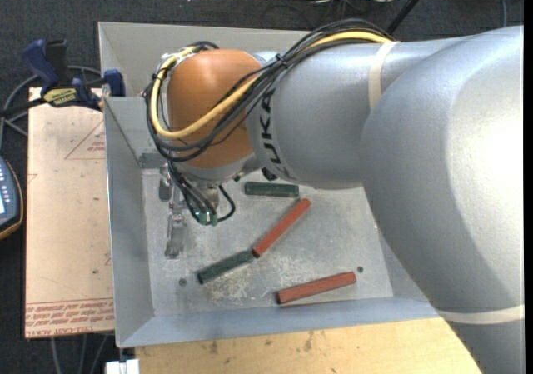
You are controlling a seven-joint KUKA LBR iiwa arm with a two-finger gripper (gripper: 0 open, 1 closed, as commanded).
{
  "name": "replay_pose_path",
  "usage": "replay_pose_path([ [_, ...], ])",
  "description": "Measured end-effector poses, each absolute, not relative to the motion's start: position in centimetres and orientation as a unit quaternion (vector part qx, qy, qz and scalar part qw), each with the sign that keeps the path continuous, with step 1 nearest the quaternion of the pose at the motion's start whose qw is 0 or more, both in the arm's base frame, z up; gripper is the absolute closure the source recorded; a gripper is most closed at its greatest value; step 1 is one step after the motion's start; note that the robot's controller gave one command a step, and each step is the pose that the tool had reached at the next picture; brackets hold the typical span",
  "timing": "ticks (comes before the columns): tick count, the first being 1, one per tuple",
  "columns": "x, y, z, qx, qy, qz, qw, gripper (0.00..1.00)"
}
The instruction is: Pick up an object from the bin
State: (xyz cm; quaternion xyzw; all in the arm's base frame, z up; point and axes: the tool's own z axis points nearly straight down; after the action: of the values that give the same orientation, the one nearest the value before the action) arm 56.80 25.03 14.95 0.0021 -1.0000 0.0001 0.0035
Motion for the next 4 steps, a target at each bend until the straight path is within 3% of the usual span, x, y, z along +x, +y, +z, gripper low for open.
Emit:
replay_pose_path([
  [1, 50.1, 18.9, 7.0, 0.14, -0.99, 0.0, -0.002, 0.0],
  [2, 50.0, 19.0, 7.0, 0.141, -0.99, -0.001, 0.0, 1.0],
  [3, 54.6, 24.1, 15.2, -0.026, -1.0, -0.003, -0.004, 1.0],
  [4, 51.8, 15.3, 14.9, -0.119, -0.993, 0.001, 0.001, 1.0],
])
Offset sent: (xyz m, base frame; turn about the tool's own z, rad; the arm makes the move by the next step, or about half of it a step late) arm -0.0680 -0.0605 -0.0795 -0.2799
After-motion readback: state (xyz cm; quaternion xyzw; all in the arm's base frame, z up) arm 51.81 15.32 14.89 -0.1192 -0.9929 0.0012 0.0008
